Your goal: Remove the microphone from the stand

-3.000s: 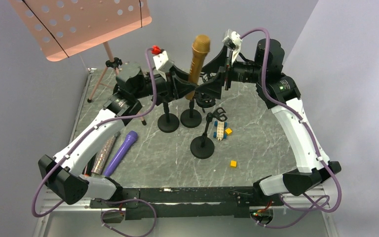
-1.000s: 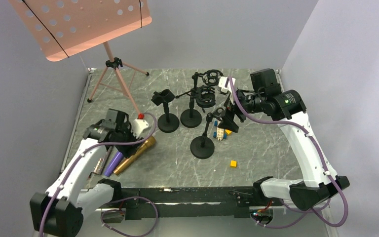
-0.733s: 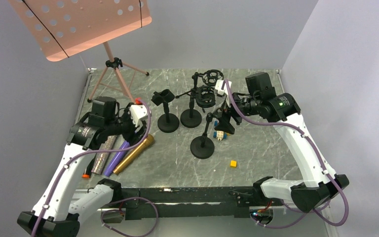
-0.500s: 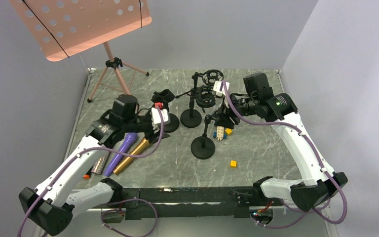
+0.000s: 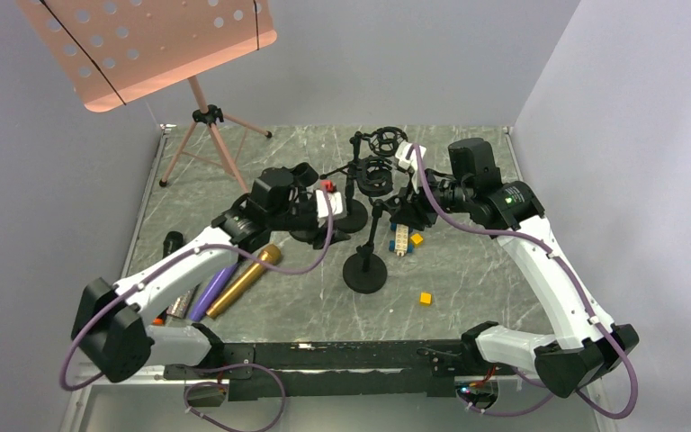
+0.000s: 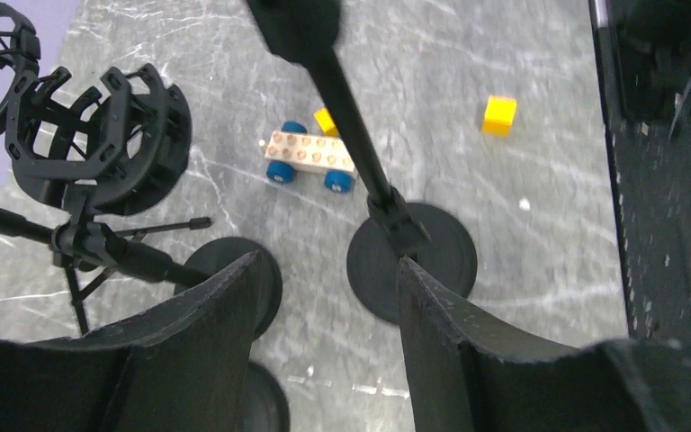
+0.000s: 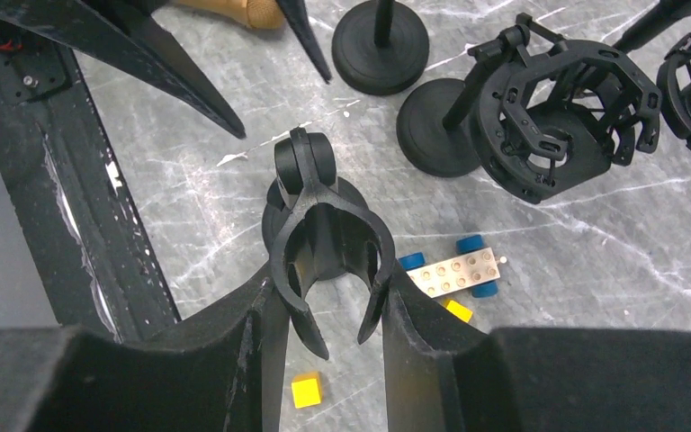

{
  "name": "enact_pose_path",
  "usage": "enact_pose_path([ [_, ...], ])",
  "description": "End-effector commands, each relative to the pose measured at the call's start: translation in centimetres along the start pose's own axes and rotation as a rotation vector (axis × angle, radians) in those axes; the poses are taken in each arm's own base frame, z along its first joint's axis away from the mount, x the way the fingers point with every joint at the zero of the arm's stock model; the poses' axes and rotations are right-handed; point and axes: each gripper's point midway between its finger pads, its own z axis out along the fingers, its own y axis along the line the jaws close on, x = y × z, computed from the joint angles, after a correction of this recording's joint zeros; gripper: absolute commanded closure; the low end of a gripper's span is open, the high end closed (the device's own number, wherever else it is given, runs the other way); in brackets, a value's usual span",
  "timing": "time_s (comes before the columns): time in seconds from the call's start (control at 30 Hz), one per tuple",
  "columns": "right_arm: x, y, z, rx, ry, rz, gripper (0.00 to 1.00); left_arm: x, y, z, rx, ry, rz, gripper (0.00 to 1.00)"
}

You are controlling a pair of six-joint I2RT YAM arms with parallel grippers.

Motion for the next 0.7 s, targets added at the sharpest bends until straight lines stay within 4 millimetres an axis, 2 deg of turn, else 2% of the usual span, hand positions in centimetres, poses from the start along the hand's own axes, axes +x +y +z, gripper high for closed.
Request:
enact_pose_path([
  [0.0,-0.9,-0.6,-0.1,0.055,-0.041,0.057,0.78,-0.7,0.3,1.2,-0.030,-0.034,-0.294,0.38],
  [0.23,-1.2,-1.1,-0.2,0.089,-0.054,0.092,0.79,1.0,-0.6,2.7,0.030,-0.010,-0.472,0.41],
  [0.4,-1.1,-1.2,-0.1,0.097,-0.053,0.114,0.79,1.7,-1.7,3.3,0.097,-0.011,-0.537,0.51],
  [0.53,-1.1,-1.3,-0.1,0.108,-0.056,0.123,0.80,2.3,-2.1,3.7,0.117,0.002,-0.556,0.55],
  [0.67,-1.1,-1.1,-0.2,0.107,-0.062,0.127,0.80,2.8,-2.6,3.7,0.138,0.012,-0.580,0.62],
])
